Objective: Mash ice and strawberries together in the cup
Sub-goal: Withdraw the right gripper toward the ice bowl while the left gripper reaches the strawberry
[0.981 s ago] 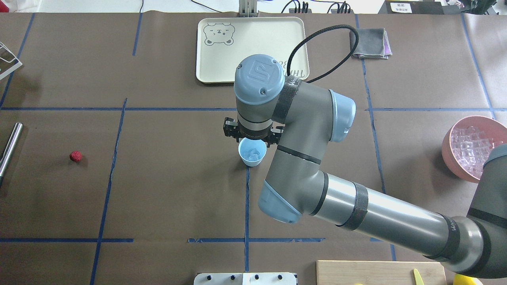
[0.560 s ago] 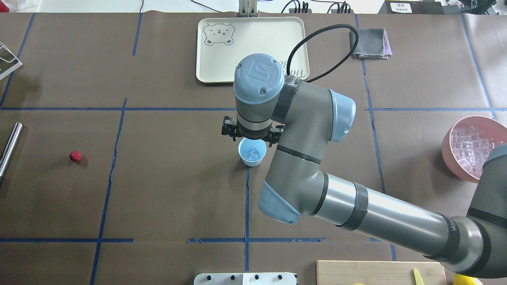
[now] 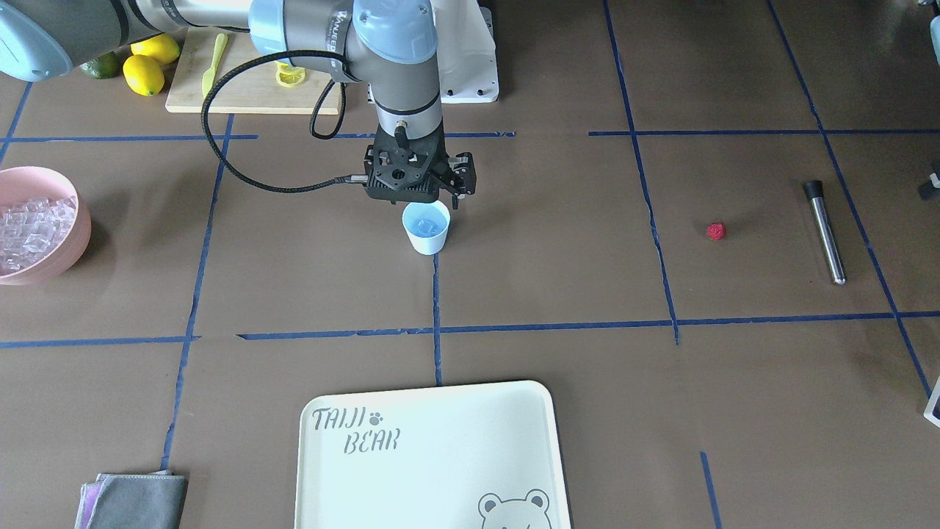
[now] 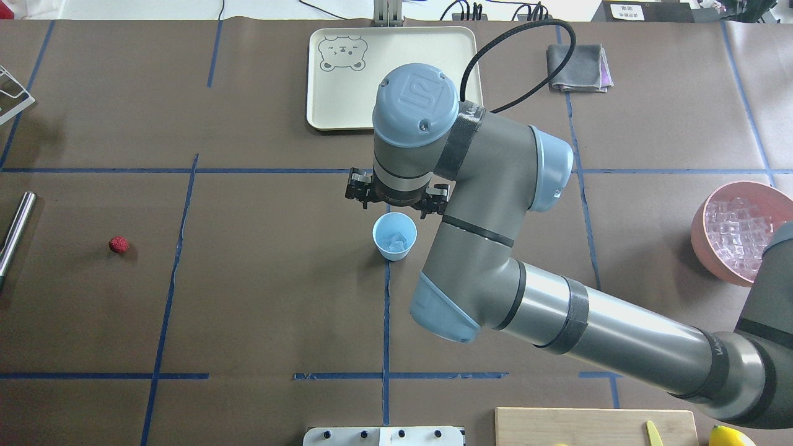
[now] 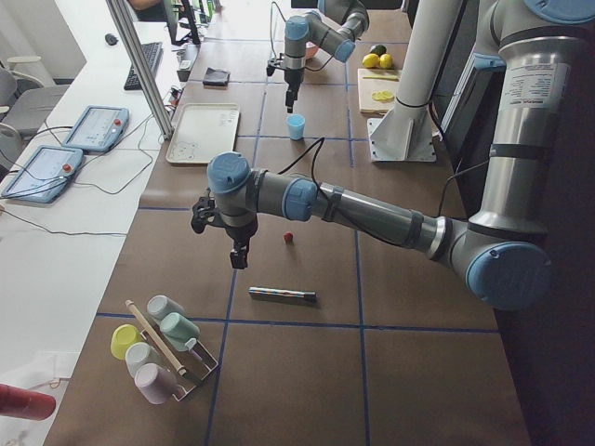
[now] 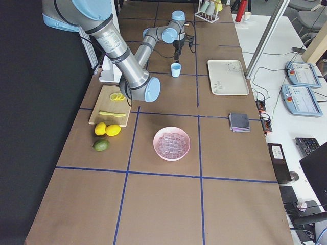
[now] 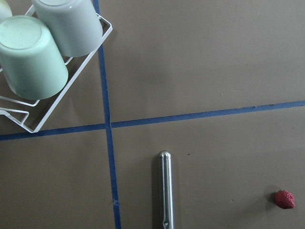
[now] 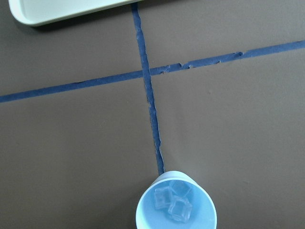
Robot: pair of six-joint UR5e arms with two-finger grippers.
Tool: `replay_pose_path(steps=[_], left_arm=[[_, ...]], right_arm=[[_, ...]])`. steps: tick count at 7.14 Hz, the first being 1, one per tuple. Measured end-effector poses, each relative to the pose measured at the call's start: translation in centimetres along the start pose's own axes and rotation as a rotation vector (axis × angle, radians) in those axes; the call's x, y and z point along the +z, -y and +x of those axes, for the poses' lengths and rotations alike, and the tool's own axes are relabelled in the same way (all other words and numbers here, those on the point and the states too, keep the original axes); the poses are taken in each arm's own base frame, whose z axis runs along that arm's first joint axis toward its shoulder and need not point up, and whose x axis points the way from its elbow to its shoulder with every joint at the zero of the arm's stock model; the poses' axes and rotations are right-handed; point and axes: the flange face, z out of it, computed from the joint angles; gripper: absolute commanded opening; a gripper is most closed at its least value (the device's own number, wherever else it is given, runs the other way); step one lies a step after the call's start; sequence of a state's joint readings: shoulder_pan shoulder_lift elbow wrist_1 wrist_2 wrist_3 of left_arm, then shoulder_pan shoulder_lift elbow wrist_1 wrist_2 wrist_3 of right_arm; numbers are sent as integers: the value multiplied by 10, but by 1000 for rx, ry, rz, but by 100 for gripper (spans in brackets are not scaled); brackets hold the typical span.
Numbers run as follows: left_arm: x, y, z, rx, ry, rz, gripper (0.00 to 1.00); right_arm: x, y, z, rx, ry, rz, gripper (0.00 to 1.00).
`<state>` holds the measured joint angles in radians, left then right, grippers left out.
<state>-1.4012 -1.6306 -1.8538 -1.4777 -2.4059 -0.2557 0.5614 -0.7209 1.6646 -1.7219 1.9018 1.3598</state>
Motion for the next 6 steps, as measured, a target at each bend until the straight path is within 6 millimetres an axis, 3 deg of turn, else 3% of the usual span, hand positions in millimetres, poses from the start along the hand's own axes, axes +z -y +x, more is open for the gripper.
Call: replay_pose_path(steps=[2,5,6], left_arm=[[26,-27,73,-70,-5,8,100],[112,-60,133,-132,-1,99,100],[137,-64,139,-142,-10,119,100]], right_arm=[[-15,25,19,4,10,-8,100],[-25,40,56,-21,16,-14,100],[-30,44,87,-49,14,-1,100]])
